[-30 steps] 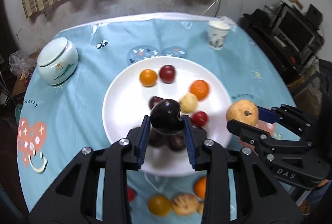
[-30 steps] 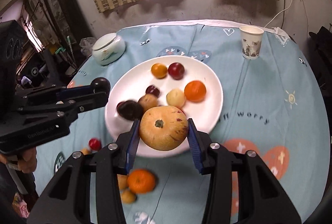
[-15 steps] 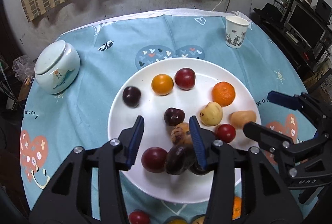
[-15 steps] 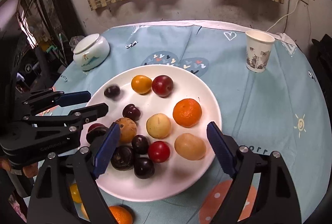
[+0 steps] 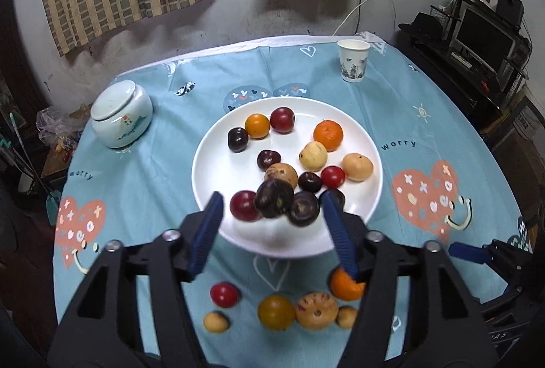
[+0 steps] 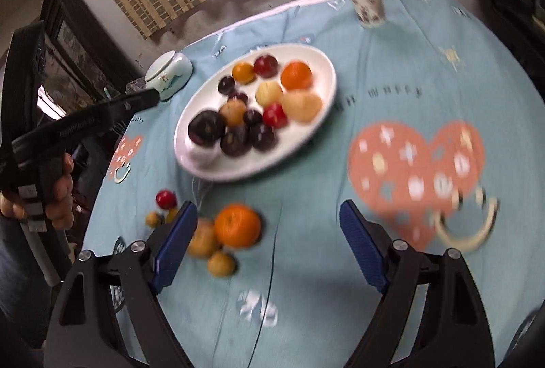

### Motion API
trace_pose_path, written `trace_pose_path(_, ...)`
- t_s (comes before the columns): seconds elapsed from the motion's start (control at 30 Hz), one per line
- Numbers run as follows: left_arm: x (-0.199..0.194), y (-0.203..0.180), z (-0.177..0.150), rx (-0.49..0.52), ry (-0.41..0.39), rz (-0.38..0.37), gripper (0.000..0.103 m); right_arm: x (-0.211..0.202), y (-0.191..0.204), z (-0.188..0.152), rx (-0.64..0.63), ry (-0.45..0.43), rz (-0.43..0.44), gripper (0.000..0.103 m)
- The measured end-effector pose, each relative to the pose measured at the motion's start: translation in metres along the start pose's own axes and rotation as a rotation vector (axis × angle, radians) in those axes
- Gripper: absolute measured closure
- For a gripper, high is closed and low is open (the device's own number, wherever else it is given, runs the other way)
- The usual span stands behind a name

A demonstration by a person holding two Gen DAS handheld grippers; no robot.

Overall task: Organize fruits
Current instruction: 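Withdraw both tools from the plate toward the loose fruits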

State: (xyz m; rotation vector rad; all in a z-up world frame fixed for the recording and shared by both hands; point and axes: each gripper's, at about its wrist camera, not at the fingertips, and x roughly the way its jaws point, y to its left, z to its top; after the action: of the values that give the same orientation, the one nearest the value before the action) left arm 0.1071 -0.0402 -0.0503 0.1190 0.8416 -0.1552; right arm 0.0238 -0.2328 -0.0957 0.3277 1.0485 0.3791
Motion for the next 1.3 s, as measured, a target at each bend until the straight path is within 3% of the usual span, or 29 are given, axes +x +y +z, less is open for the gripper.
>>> trace_pose_path(0.3, -0.05, 0.003, -0.037, -0.01, -0.026, 0.009, 0.034, -0.038, 0.015, -0.054, -0.05, -0.032, -0.088, 0.017)
trace_pose_path(0.4, -0.063, 0.011, -0.046, -0.02, -0.04, 0.031, 0.031, -0.045, 0.02, -0.061, -0.055, -0.047, -0.043, 0.017)
trace_pose_path(0.53, -0.085, 0.035, -0.071, -0.054, -0.057, 0.057, 0.027, -0.045, 0.032, -0.066, -0.04, -0.031, 0.029, 0.008)
trace_pose_path(0.83, -0.082, 0.097, -0.149, -0.234, 0.099, 0.077, 0.027, -0.033, 0.052, -0.086, -0.054, 0.007, 0.056, 0.008)
trace_pose_path(1.0, -0.074, 0.084, -0.17, -0.2, 0.157, 0.047, 0.027, -0.014, 0.066, -0.097, -0.088, 0.107, 0.06, 0.008)
trace_pose_path(1.07, -0.072, 0.075, -0.171, -0.167, 0.159, 0.043, 0.027, -0.008, 0.074, -0.101, -0.133, 0.128, 0.012, 0.008)
trace_pose_path(1.3, -0.068, 0.06, -0.172, -0.122, 0.165, 0.01, 0.026, 0.001, 0.085, -0.111, -0.207, 0.144, -0.026, 0.008)
